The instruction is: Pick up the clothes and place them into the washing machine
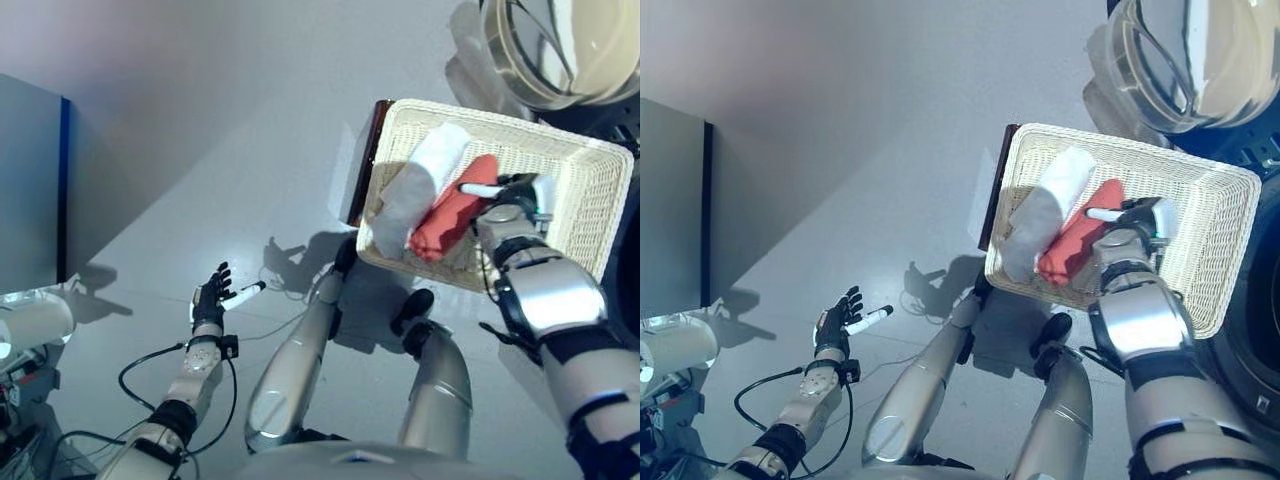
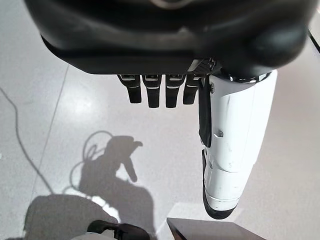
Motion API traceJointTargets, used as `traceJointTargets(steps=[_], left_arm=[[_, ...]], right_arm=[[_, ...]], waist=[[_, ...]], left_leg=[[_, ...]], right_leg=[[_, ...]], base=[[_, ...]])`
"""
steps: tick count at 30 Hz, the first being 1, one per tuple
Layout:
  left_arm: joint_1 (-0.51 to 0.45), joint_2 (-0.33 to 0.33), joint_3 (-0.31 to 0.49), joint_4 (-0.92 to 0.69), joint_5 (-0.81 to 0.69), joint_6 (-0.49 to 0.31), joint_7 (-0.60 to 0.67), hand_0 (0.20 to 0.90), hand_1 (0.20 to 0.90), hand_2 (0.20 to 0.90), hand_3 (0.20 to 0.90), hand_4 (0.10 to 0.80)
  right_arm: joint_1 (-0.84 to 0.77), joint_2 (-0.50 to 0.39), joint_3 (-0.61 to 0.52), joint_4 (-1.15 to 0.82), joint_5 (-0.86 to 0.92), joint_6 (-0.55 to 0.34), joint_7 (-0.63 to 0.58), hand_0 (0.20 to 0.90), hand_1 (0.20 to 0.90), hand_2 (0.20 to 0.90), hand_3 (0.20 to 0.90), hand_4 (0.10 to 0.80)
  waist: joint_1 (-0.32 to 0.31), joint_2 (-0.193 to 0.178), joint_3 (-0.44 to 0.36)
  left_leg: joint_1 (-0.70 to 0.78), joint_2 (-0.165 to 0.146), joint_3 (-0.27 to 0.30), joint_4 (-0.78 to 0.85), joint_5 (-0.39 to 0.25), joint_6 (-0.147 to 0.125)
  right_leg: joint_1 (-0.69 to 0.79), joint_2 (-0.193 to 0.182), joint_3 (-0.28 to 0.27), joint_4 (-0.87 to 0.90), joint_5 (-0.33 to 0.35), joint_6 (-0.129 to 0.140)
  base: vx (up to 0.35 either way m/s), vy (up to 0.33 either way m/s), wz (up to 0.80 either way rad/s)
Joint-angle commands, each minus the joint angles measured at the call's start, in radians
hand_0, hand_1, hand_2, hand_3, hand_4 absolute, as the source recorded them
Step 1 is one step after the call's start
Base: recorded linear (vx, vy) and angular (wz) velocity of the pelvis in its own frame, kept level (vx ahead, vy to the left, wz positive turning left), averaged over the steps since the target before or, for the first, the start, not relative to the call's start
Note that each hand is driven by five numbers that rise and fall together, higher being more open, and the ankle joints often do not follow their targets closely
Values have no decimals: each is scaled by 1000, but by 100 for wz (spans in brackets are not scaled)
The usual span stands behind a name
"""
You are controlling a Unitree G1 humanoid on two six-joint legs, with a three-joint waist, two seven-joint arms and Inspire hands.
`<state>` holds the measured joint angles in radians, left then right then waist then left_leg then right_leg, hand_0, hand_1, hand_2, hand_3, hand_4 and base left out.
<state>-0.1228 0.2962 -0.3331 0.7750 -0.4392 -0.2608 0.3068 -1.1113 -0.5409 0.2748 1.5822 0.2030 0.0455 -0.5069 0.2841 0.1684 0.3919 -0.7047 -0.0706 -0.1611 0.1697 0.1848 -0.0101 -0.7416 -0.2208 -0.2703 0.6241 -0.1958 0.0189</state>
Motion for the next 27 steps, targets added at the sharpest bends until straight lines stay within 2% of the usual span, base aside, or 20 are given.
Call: traceJointTargets(steps=[1, 2, 3, 4, 5, 8, 12, 13, 14, 15, 23, 27], left_arm=[[36, 65, 27, 4, 24, -28, 22, 900, 900, 900, 900, 800], [54, 73, 52, 1, 21, -26, 23, 900, 900, 900, 900, 800], [53, 71, 53, 0, 21, -25, 23, 900, 900, 900, 900, 800], [73, 48, 83, -22, -5, -30, 36, 900, 900, 900, 900, 800], [67, 28, 71, -7, -3, -26, 37, 900, 900, 900, 900, 800], [50, 3, 55, 101, -11, -20, 43, 900, 900, 900, 900, 800], [49, -8, 30, 105, -13, -24, 30, 900, 900, 900, 900, 800], [52, -7, 21, 94, -10, -28, 22, 900, 900, 900, 900, 800], [58, -4, 14, 86, -8, -30, 16, 900, 900, 900, 900, 800], [60, -5, 12, 86, -5, -29, 13, 900, 900, 900, 900, 800], [81, -4, -5, 75, 30, -33, -6, 900, 900, 900, 900, 800], [92, -3, -6, 46, 49, -45, 10, 900, 900, 900, 900, 800]], right_arm=[[-50, -130, 49, -3, -30, -15, -55, 200, 200, 200, 200, 300], [-57, -209, 78, 0, -43, -24, -25, 200, 200, 200, 200, 300], [-60, -210, 81, 3, -42, -25, -23, 200, 200, 200, 200, 300], [130, -100, 15, -146, -45, -76, -109, 200, 200, 200, 200, 300], [171, -80, -13, -155, -35, -85, -115, 200, 200, 200, 200, 300], [112, -85, 7, -115, -32, -79, -131, 200, 200, 200, 200, 300], [121, -94, 9, -71, -43, -69, -114, 200, 200, 200, 200, 300], [125, -103, 4, -50, -41, -66, -96, 280, 280, 280, 280, 357], [123, -112, 5, -35, -40, -65, -89, 507, 507, 507, 507, 520], [125, -113, 0, -30, -39, -65, -91, 900, 900, 900, 900, 800], [160, -100, -33, -15, -29, -76, -82, 900, 900, 900, 900, 800], [202, -58, 39, -74, -169, -77, -147, 900, 900, 900, 900, 800]], waist=[[-23, 2, -17], [-31, 1, -12], [-31, 3, -11], [-73, -17, 0], [-83, -16, 2], [-94, -13, -1], [-94, -1, -9], [-89, 6, -11], [-87, 11, -13], [-84, 16, -15], [-64, 49, -27], [-59, 53, -29]], left_leg=[[5, -54, 68, 74, -132, -12], [-3, -47, 78, 69, -98, -10], [-3, -46, 78, 67, -97, -10], [14, -41, 91, 70, -129, -13], [17, -40, 91, 70, -129, -14], [17, -36, 97, 62, -97, -10], [27, -37, 101, 62, -99, -9], [29, -36, 101, 62, -99, -9], [31, -36, 101, 64, -100, -8], [32, -36, 101, 64, -99, -7], [40, -35, 104, 61, -99, -3], [42, -35, 103, 59, -95, -4]], right_leg=[[114, 11, 67, -225, 113, 58], [106, 14, 61, -237, 148, 52], [107, 15, 61, -239, 150, 52], [115, 23, 91, -239, 126, 60], [124, 27, 93, -244, 126, 60], [129, 35, 85, -267, 163, 50], [136, 35, 88, -276, 170, 52], [139, 34, 88, -280, 171, 52], [138, 32, 87, -278, 171, 52], [138, 31, 87, -278, 172, 53], [135, 24, 91, -273, 172, 56], [136, 22, 90, -270, 173, 58]], base=[[-133, 51, -8], [-134, 52, -9], [-52, 45, -8], [68, 1, -8], [64, -4, -14], [-114, 37, -26], [-11, 11, -16], [-16, -8, -12], [-17, -14, -11], [-14, -9, -7], [-1, 1, 0], [0, 0, 0]])
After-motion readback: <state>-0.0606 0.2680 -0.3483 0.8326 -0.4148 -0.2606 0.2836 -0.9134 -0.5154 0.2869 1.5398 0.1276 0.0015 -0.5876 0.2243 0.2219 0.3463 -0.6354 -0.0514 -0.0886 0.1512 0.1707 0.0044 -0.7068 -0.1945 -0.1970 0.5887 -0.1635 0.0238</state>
